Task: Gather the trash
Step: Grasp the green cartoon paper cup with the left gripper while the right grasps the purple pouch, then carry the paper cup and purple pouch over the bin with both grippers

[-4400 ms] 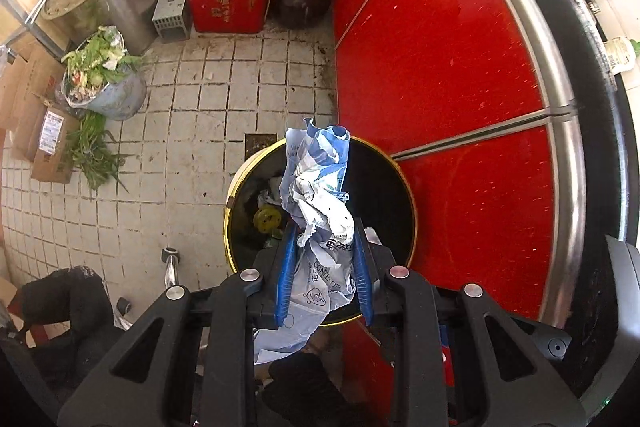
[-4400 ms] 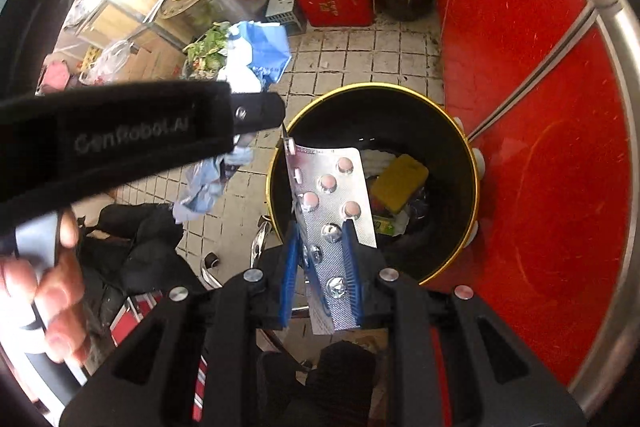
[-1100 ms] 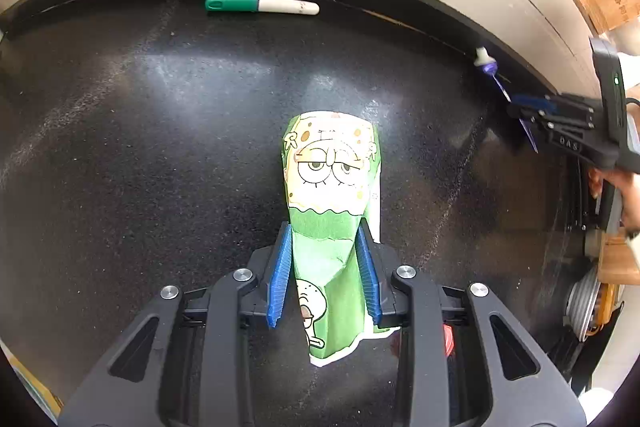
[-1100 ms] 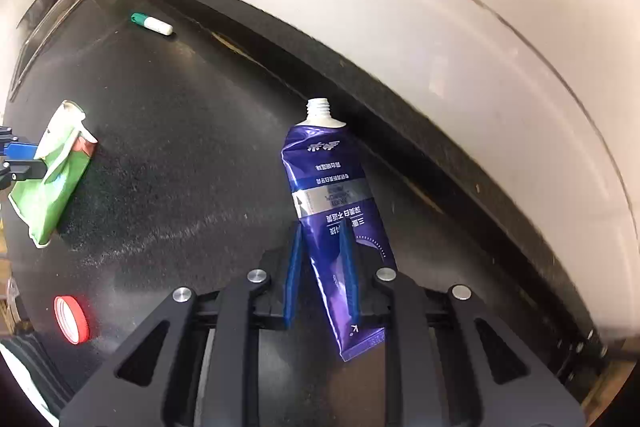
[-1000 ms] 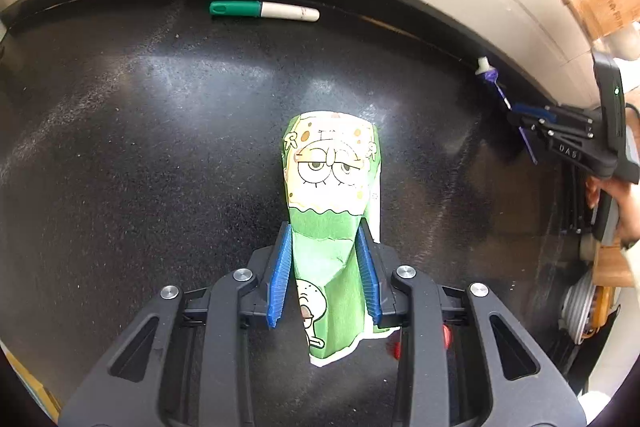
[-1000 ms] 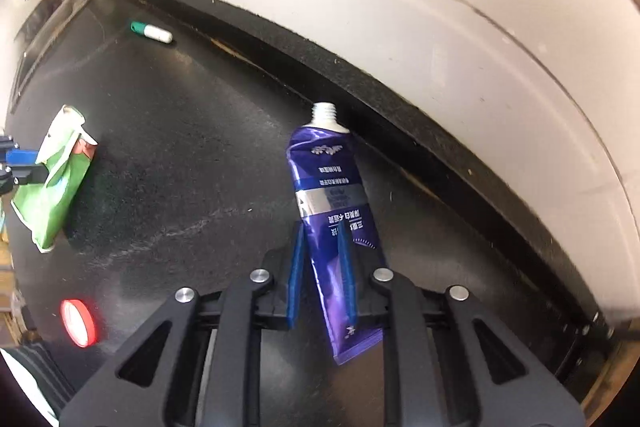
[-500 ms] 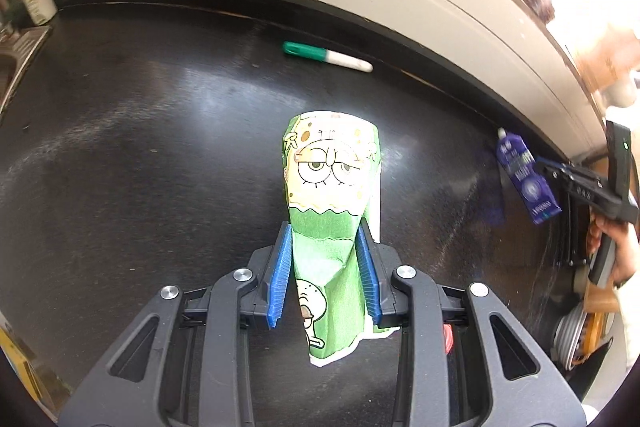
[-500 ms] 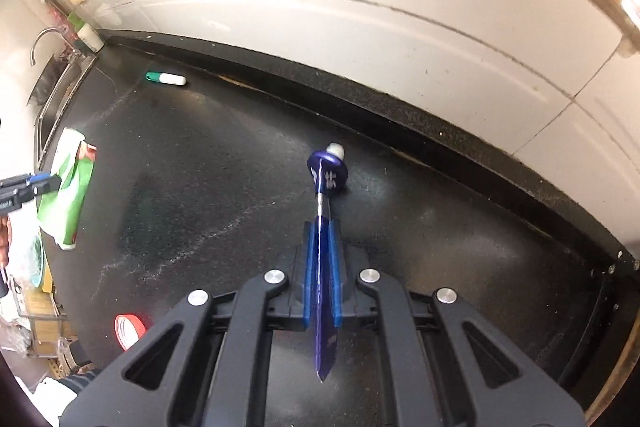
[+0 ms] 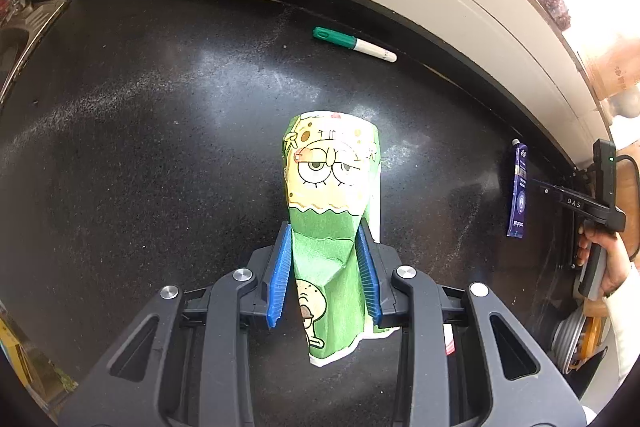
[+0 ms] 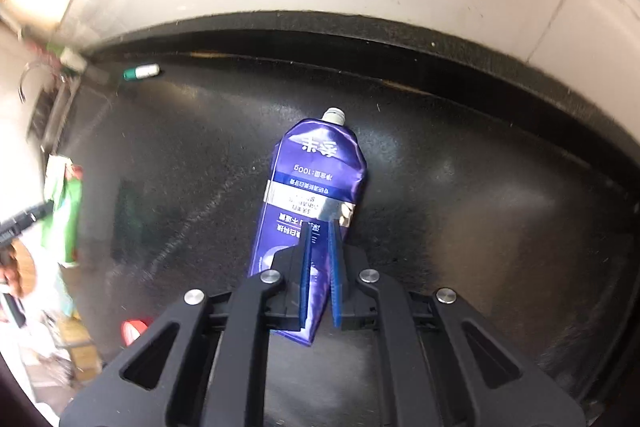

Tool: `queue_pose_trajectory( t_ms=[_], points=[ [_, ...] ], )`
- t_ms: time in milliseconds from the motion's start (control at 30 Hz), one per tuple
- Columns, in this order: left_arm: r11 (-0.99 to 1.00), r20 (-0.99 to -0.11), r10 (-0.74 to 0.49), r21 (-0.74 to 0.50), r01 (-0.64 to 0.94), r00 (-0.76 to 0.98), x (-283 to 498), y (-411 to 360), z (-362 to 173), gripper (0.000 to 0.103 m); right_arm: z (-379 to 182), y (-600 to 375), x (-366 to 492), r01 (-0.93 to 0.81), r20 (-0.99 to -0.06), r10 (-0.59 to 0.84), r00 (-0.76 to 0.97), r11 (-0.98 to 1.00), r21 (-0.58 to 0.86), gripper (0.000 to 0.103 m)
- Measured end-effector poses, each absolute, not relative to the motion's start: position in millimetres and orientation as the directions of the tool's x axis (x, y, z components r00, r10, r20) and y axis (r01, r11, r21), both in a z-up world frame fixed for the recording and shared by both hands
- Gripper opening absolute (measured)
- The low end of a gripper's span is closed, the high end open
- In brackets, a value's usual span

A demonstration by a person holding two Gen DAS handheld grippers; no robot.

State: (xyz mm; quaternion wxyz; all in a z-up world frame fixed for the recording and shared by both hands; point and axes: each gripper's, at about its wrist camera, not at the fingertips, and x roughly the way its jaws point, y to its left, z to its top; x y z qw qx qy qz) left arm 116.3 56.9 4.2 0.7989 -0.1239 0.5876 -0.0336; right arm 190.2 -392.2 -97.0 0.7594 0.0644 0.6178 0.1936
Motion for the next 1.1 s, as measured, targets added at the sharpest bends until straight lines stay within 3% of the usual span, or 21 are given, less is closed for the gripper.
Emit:
queue_pose_trajectory(
  t_ms=[33,67,100,133,267,500,533,567,600,867,1100],
  points=[
    [0.967,-0.931,-0.198,-0.237,-0.096,0.306,116.7,58.5,4.3,0.031,-98.2,-394.3,191.2,-0.204,-0.912,0.374,0.167,0.918,0.339,0.024],
    [0.966,-0.932,-0.199,-0.238,-0.098,0.304,118.3,59.5,3.2,0.031,-98.8,-395.8,188.4,-0.194,-0.915,0.363,0.177,0.924,0.330,0.071],
    [0.966,-0.932,-0.198,-0.237,-0.098,0.303,118.6,60.2,2.8,0.031,-98.9,-397.8,187.4,-0.182,-0.915,0.353,0.198,0.930,0.320,0.091],
    [0.967,-0.933,-0.197,-0.236,-0.098,0.302,120.1,60.0,1.8,0.031,-96.3,-399.8,186.8,-0.174,-0.911,0.348,0.222,0.933,0.314,0.096],
    [0.966,-0.935,-0.199,-0.237,-0.102,0.293,126.9,58.9,-4.4,0.031,-101.2,-395.5,186.3,-0.126,-0.918,0.327,0.223,0.944,0.306,0.096],
    [0.963,-0.934,-0.206,-0.246,-0.107,0.293,133.9,60.6,-7.2,0.031,-123.6,-343.1,178.3,-0.167,-0.958,0.099,0.270,0.984,0.054,0.094],
    [0.964,-0.934,-0.206,-0.246,-0.106,0.292,133.8,61.2,-7.5,0.031,-123.1,-339.3,176.7,-0.167,-0.949,0.104,0.297,0.984,0.056,0.087],
    [0.964,-0.934,-0.205,-0.245,-0.106,0.292,134.0,61.5,-8.1,0.031,-118.9,-337.0,176.1,-0.160,-0.939,0.109,0.327,0.985,0.059,0.057],
    [0.964,-0.934,-0.204,-0.244,-0.109,0.293,133.7,62.5,-8.4,0.031,-115.7,-335.8,176.3,-0.155,-0.934,0.106,0.340,0.986,0.055,0.054],
    [0.965,-0.930,-0.190,-0.235,-0.114,0.315,132.2,70.5,-1.3,0.031,-109.7,-327.8,165.9,-0.124,-0.923,0.218,0.318,0.974,0.188,0.053],
    [0.961,-0.913,-0.163,-0.233,-0.150,0.375,116.4,91.7,20.6,0.031,-74.6,-276.5,149.0,-0.257,-0.876,0.324,0.356,0.936,0.242,0.053]
  ],
)
